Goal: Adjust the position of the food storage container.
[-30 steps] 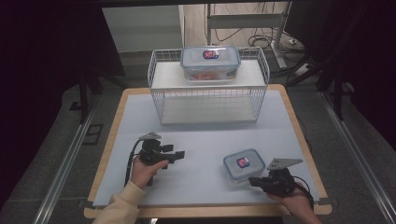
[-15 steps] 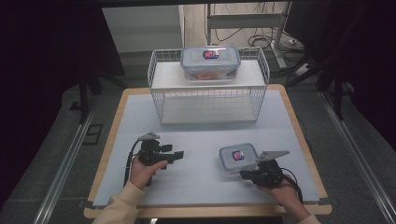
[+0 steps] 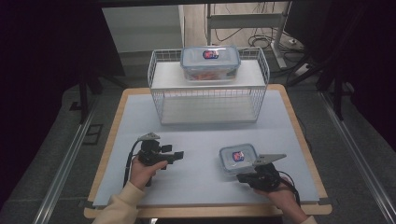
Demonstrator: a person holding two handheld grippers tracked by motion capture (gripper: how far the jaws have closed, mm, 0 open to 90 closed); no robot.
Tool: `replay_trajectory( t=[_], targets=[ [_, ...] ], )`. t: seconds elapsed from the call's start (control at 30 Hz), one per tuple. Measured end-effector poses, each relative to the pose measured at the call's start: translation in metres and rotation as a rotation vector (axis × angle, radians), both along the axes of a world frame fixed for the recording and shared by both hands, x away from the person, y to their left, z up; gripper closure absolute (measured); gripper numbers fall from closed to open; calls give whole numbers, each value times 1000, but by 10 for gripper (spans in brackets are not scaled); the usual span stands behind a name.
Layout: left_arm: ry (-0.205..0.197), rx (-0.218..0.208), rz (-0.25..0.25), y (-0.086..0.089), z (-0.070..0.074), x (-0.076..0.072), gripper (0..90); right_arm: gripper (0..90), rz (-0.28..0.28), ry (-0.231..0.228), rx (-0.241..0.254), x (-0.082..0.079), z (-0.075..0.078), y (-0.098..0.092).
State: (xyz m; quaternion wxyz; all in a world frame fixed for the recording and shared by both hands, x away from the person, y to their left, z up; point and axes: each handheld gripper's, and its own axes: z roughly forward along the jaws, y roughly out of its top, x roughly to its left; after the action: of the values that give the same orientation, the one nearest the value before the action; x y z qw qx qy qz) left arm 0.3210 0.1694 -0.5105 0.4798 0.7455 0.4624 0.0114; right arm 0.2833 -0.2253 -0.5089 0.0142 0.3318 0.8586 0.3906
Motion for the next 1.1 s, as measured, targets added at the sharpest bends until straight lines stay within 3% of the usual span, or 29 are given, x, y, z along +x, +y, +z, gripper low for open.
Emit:
replay_trajectory(
  t=[0.2,0.37,0.6,0.73,0.9,1.1],
  targets=[
    [2,-2,1,0,0,0,272,896,13,-28,1,-1,0,20],
    [4,0,2,0,-1,0,272,896,-14,-47,5,5,-1,34],
    [2,-1,5,1,-1,0,272,895,-27,-56,7,10,-1,42],
    [2,-4,5,2,-1,0,272,895,-43,-75,41,5,11,27],
    [2,-1,5,2,-1,0,272,896,-145,-124,87,9,33,-12],
    [6,0,7,0,-2,0,272,896,-283,-144,62,22,35,-60]
  ],
)
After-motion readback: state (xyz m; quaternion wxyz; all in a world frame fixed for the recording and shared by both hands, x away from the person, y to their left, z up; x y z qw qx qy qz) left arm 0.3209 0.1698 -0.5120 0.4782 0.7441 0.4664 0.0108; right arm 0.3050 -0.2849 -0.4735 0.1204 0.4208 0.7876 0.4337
